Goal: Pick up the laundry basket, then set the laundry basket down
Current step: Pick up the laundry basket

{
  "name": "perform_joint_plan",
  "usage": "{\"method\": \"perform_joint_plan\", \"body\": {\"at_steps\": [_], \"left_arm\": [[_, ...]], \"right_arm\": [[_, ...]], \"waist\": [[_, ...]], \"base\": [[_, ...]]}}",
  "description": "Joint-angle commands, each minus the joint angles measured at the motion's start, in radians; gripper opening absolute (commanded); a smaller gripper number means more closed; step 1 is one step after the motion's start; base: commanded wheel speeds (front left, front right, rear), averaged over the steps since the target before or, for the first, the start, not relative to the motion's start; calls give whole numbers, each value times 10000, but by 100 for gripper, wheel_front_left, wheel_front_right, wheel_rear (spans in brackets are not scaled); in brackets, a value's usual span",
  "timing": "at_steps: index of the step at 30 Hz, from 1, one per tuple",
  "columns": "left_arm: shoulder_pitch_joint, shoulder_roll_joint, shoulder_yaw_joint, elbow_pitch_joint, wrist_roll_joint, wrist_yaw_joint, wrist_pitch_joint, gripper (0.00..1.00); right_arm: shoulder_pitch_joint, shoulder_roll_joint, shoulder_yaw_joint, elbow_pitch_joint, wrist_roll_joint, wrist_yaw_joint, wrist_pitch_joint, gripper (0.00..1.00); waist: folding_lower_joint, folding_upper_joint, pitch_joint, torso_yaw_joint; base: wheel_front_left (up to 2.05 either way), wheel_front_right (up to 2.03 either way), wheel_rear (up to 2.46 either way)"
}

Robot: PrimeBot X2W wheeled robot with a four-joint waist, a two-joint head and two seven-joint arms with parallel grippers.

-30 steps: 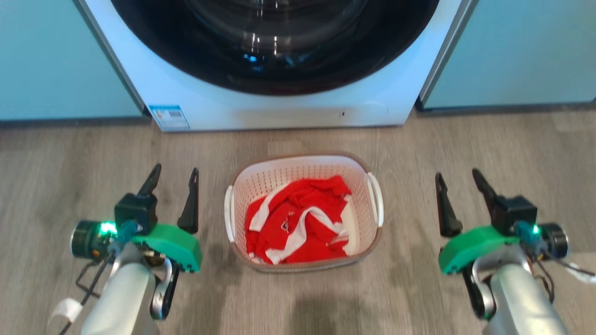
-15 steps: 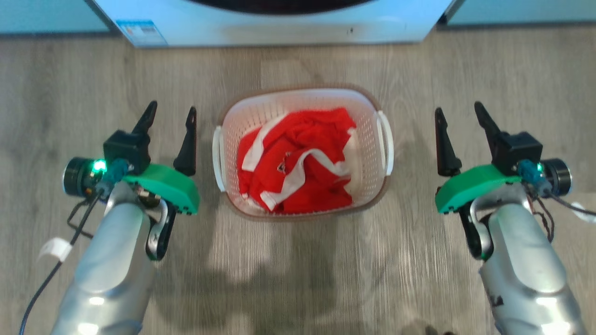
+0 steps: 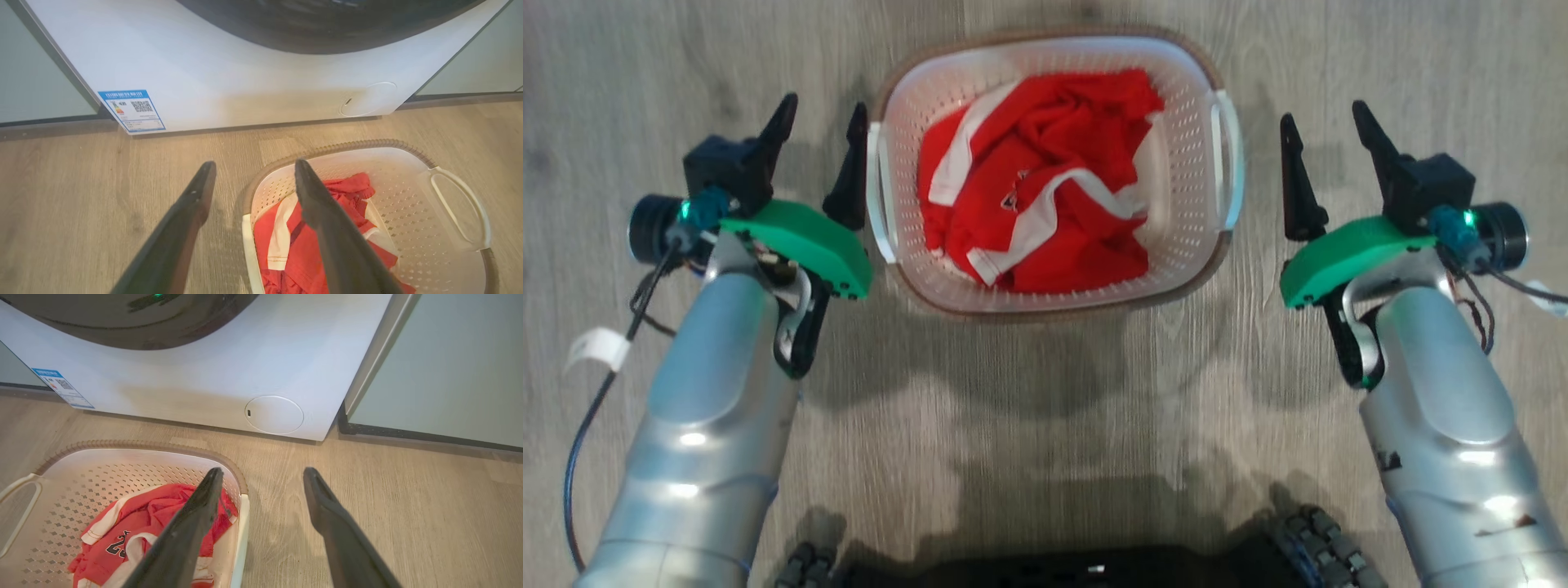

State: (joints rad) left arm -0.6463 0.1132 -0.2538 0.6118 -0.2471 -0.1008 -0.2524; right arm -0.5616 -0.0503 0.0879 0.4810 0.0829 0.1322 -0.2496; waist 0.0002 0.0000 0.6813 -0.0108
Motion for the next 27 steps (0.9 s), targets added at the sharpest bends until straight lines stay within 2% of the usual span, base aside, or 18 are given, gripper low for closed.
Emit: {"method": "perform_joint_plan", "body": {"at_steps": [1,16,27], "left_arm": [[-88,176,274,-122,-14,-60,-92,100],[-1108,33,-371,1881,13,-294,-93,100],[-2071,279,-1329,3183,-891,-298,-93,100]], "right_arm": [[80,1,221,-164,-100,-15,-122,100],[-553,1,566,722,-38,-15,-122,100],[-1037,1,1024,1577,217,-15,-122,100]], "waist": [[-2,0,479,35],[-2,0,1590,-30],[-2,0,2142,-243]], "base": [[0,0,0],[0,0,0],[0,0,0]]}}
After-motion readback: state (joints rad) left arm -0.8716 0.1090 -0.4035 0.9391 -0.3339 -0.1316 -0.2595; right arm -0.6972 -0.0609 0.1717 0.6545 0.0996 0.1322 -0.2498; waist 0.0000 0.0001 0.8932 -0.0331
